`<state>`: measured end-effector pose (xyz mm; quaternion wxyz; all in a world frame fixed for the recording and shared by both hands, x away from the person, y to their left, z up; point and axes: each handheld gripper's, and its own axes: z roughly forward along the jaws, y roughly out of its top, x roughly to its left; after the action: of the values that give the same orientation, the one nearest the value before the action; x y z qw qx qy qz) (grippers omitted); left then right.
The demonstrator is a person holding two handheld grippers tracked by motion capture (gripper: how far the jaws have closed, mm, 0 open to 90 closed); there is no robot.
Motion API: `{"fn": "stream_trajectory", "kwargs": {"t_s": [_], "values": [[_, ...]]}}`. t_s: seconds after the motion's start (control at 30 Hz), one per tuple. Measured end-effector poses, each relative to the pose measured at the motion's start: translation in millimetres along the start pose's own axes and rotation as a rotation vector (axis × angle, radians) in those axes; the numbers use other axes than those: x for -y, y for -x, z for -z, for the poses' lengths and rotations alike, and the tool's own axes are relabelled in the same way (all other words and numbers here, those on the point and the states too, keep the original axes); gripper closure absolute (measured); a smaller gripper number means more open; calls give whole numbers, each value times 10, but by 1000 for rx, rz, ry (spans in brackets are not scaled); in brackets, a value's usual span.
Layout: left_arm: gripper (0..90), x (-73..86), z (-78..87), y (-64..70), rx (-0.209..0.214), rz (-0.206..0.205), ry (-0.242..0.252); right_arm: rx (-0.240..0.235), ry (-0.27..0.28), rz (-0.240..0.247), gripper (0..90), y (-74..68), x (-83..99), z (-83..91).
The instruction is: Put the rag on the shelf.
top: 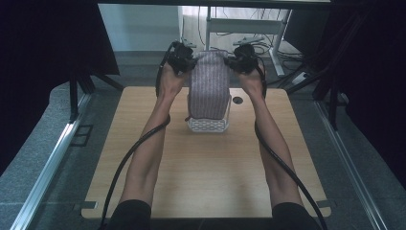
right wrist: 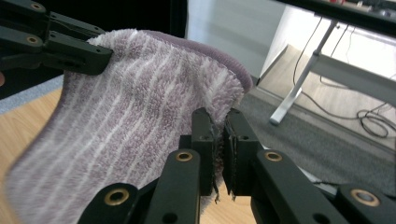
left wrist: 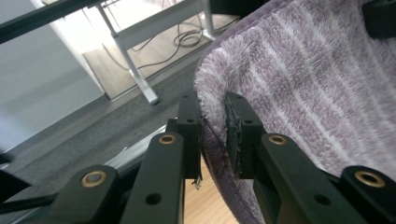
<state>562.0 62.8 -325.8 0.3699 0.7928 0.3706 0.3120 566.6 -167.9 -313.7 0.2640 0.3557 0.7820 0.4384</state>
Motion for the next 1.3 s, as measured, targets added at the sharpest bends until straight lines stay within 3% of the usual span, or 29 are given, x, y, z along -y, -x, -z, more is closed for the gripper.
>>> {"fn": "stream_trajectory", "kwargs": {"t_s": [0.2, 0.3, 0.4, 0.53, 0.7, 0.9, 1.3], "values": [[764, 142, -179, 66, -2, -19, -79, -9, -52, -21, 831, 31, 197, -196], [747, 217, -249, 68, 21, -4, -123, -18, -87, -16, 813, 10, 275, -270], [632, 271, -292, 66, 34, 3, -164, -33, -125, -24, 721, -6, 322, -322], [507, 290, -255, 48, 62, 33, -139, -60, -143, -30, 651, -26, 344, -330], [423, 271, -188, 95, 96, 32, -120, -79, -147, -46, 589, -44, 372, -305], [359, 267, -86, 181, 148, 53, -79, -100, -134, -60, 523, -76, 437, -229], [206, 386, 70, 303, 238, 66, -64, -159, -103, -85, 342, -158, 585, -8]]}}
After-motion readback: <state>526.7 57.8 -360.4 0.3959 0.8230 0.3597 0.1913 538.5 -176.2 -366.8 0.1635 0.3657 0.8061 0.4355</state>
